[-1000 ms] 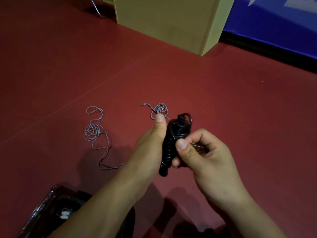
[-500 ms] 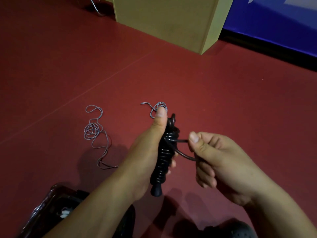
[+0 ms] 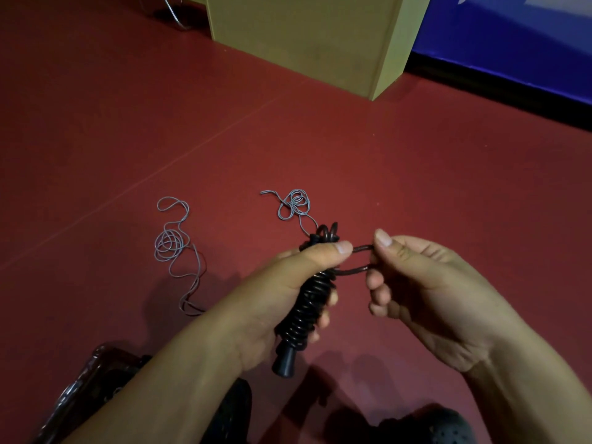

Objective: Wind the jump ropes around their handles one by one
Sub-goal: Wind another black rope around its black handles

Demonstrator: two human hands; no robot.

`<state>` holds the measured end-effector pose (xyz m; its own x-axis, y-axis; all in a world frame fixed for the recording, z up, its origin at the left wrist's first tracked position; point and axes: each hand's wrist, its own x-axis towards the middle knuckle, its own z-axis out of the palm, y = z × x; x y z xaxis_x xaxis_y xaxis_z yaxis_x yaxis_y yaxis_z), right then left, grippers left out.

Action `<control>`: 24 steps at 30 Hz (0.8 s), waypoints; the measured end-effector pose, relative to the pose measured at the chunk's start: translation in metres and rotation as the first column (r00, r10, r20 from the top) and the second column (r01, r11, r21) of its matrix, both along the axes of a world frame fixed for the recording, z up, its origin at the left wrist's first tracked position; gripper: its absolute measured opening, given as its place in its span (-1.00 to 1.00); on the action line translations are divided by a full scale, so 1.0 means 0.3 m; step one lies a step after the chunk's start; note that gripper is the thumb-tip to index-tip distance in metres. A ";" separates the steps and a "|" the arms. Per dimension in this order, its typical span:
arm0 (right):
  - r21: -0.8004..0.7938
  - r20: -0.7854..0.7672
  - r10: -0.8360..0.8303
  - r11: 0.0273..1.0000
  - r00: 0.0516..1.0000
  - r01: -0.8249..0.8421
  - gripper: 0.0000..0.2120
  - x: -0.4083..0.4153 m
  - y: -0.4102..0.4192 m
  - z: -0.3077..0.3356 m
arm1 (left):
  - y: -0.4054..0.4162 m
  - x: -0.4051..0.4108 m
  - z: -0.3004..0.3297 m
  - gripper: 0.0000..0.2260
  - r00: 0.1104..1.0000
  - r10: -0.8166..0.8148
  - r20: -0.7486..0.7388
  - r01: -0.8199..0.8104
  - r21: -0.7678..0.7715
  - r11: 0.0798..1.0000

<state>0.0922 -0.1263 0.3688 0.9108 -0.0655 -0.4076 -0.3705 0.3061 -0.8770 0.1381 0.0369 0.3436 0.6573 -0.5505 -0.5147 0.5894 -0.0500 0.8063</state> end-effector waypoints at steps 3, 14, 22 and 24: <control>-0.040 0.097 -0.061 0.997 0.993 0.065 -0.86 0.005 0.004 -0.005 | -0.002 0.003 0.002 -0.55 0.993 -0.064 -0.101 0.064 -0.007 0.998; 0.032 0.281 -0.026 0.999 0.959 0.018 -0.74 0.007 -0.017 -0.027 | 0.011 0.010 0.028 -0.67 0.925 -0.235 -0.299 0.192 -0.164 0.967; -0.021 0.226 0.035 0.999 0.973 -0.031 -0.72 -0.006 0.003 -0.040 | 0.022 -0.008 0.011 -0.71 0.918 -0.313 -0.245 0.282 -0.154 0.947; -0.013 0.204 0.036 0.999 0.978 -0.034 -0.70 -0.006 0.014 -0.042 | 0.017 -0.011 0.015 -0.73 0.925 -0.304 -0.228 0.281 -0.127 0.951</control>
<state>0.0904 -0.1221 0.3563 0.9765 -0.0354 -0.2124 -0.1936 0.2874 -0.9381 0.1347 0.0419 0.3481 0.3216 -0.7508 -0.5770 0.7375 -0.1835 0.6499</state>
